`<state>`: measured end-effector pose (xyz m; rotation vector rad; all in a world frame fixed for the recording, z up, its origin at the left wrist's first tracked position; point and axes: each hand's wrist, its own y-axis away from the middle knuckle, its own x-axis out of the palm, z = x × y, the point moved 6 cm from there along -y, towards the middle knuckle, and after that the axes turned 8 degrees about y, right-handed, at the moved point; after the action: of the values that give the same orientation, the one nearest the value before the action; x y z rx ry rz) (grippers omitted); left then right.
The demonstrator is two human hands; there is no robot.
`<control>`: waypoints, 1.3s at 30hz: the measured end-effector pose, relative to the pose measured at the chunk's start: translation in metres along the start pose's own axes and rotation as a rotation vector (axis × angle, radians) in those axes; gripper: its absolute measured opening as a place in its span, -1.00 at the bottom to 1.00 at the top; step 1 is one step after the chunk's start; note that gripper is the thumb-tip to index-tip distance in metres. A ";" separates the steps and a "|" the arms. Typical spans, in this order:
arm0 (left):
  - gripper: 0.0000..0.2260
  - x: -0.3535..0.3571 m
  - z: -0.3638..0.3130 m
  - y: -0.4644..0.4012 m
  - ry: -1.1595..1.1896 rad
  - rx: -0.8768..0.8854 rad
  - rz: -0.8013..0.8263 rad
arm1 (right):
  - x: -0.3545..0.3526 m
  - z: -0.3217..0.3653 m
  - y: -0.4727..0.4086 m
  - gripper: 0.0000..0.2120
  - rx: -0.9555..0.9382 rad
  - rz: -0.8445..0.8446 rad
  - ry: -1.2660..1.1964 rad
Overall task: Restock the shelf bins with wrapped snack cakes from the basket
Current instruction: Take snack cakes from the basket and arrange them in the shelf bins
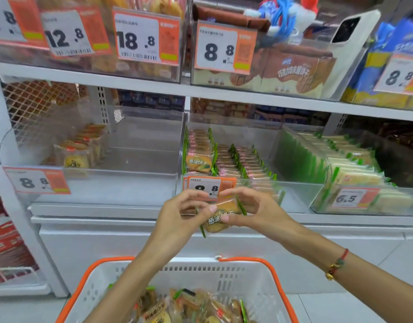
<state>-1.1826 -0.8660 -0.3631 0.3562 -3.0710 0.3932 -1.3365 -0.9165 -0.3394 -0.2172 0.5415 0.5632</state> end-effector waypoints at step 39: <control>-0.61 -0.028 -0.022 -0.129 -0.659 0.074 -0.444 | -0.172 -0.112 -0.237 -0.85 0.033 -0.246 1.340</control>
<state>-1.1259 -0.9755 -0.3113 1.3904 -3.4146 0.4344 -1.3741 -1.2279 -0.3287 -0.6250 1.7877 0.0911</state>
